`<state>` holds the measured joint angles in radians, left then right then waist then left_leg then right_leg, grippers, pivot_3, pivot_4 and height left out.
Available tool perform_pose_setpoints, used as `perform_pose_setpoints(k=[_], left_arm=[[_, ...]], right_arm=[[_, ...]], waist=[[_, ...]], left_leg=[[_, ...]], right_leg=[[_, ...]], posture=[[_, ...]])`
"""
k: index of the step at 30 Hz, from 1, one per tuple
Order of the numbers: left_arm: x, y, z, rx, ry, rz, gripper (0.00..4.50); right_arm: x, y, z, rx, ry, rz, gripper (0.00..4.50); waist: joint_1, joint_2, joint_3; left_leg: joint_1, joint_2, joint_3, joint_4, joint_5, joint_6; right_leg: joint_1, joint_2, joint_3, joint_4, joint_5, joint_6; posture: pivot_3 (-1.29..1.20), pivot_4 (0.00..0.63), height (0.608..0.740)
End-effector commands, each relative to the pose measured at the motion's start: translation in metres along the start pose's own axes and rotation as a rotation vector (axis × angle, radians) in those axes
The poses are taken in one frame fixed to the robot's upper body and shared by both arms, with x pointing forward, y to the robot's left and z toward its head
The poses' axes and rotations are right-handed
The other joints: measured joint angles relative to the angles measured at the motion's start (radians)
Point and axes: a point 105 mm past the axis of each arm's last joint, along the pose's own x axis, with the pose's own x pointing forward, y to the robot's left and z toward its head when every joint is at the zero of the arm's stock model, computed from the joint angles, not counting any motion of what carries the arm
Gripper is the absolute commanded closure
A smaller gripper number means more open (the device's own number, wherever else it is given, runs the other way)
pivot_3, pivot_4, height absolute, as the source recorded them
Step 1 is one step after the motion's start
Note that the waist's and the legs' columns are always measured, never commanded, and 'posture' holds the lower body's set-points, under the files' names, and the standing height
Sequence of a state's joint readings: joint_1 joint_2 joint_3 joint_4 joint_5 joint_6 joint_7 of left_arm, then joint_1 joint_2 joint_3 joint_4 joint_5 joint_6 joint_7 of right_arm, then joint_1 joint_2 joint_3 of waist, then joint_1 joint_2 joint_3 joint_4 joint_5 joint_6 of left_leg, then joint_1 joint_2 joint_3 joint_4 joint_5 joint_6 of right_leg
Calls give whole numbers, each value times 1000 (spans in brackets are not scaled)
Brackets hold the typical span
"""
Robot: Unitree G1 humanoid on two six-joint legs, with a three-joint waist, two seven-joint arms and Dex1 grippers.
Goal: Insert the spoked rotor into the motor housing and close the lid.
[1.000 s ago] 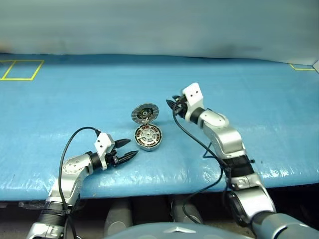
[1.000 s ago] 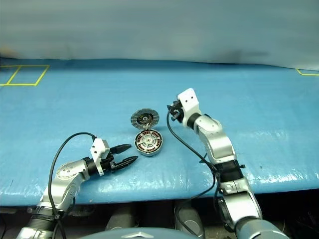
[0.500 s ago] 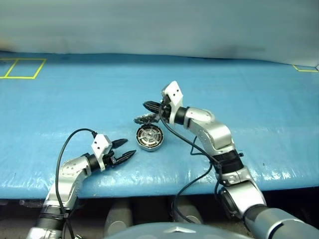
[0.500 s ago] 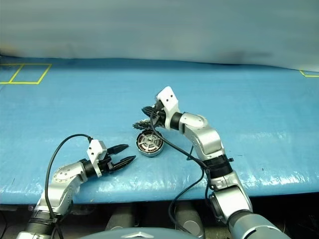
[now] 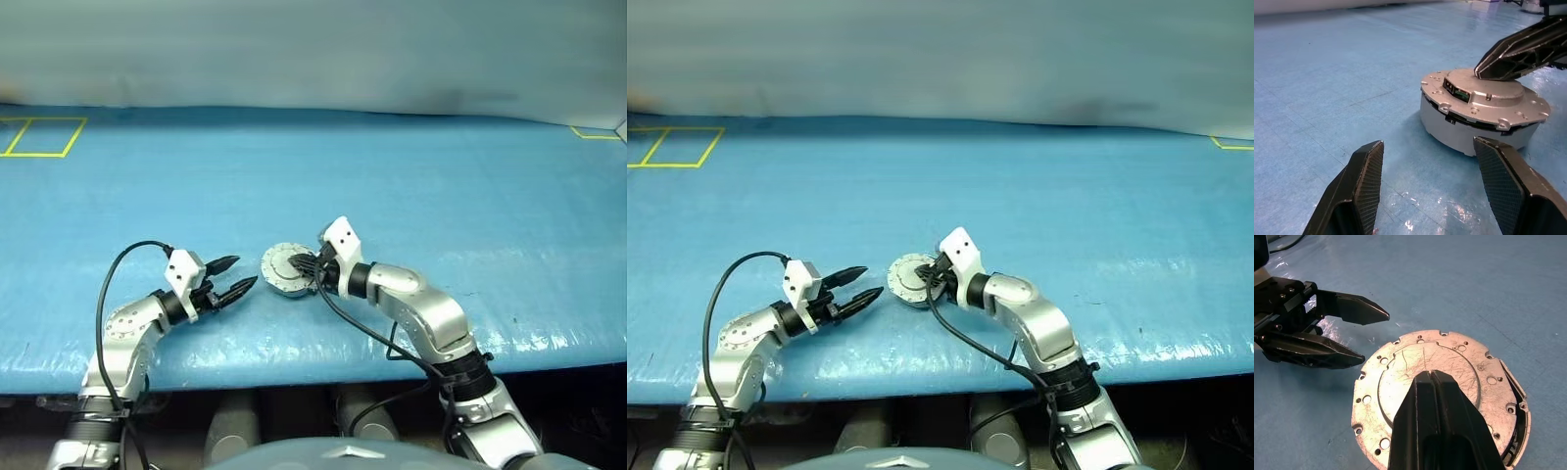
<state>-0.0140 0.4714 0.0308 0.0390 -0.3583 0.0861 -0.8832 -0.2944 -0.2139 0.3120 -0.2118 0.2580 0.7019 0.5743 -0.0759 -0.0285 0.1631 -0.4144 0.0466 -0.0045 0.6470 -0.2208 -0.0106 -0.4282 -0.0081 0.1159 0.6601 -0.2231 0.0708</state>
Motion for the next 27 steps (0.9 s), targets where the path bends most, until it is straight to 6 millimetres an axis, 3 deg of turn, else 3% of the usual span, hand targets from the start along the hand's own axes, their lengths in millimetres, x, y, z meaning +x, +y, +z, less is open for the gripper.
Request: perform_pose_setpoints(k=[1, 6, 14, 18, 22, 25, 27], left_arm=[[-1, 0, 13, 1, -55, -1, 1329], [0, -2, 19, -27, -83, -17, 1329], [4, 5, 40, -112, -160, 8, 1329], [12, 4, 42, -100, -124, -2, 1329], [27, -3, 50, -56, -133, -60, 1329], [40, -7, 54, -31, -134, -104, 771], [47, -8, 56, -28, -136, -124, 122]], right_arm=[[3, 3, -13, -3, 38, -7, 4446], [2, 2, -10, -41, 9, -17, 4446], [-19, -6, 38, -98, -229, -55, 4446], [-37, -13, 68, 7, -409, -72, 4446], [-50, -21, 76, -8, -444, -124, 4446], [-53, -25, 72, -7, -434, -156, 4500], [-53, -26, 68, -6, -423, -171, 4500]], waist=[[0, 0, 0], [0, 0, 0], [5, 0, 0], [6, 0, 0], [9, 0, 0], [11, 0, 0], [11, 0, 0]], left_leg=[[0, 0, 0, 0, 0, 0], [1, 0, 0, 1, 0, 0], [0, 0, 0, 1, 0, 0], [0, 0, -1, 1, 0, 0], [-1, 0, -1, 0, 0, 0], [-1, -1, 0, 1, 0, 0], [-1, -1, -1, 1, 0, 0]], right_leg=[[0, 0, 0, 0, 0, 0], [1, 0, 0, 0, 0, 0], [0, 0, 0, 0, 0, 0], [0, 0, 0, 0, 0, 1], [0, 0, 0, -1, 0, 0], [0, 0, 0, -1, 0, 1], [1, 0, 0, -1, 0, 1]], posture=[[0, 150, 740], [0, 150, 740], [0, 150, 740], [0, 150, 740], [0, 150, 740], [0, 150, 740], [0, 150, 740]])
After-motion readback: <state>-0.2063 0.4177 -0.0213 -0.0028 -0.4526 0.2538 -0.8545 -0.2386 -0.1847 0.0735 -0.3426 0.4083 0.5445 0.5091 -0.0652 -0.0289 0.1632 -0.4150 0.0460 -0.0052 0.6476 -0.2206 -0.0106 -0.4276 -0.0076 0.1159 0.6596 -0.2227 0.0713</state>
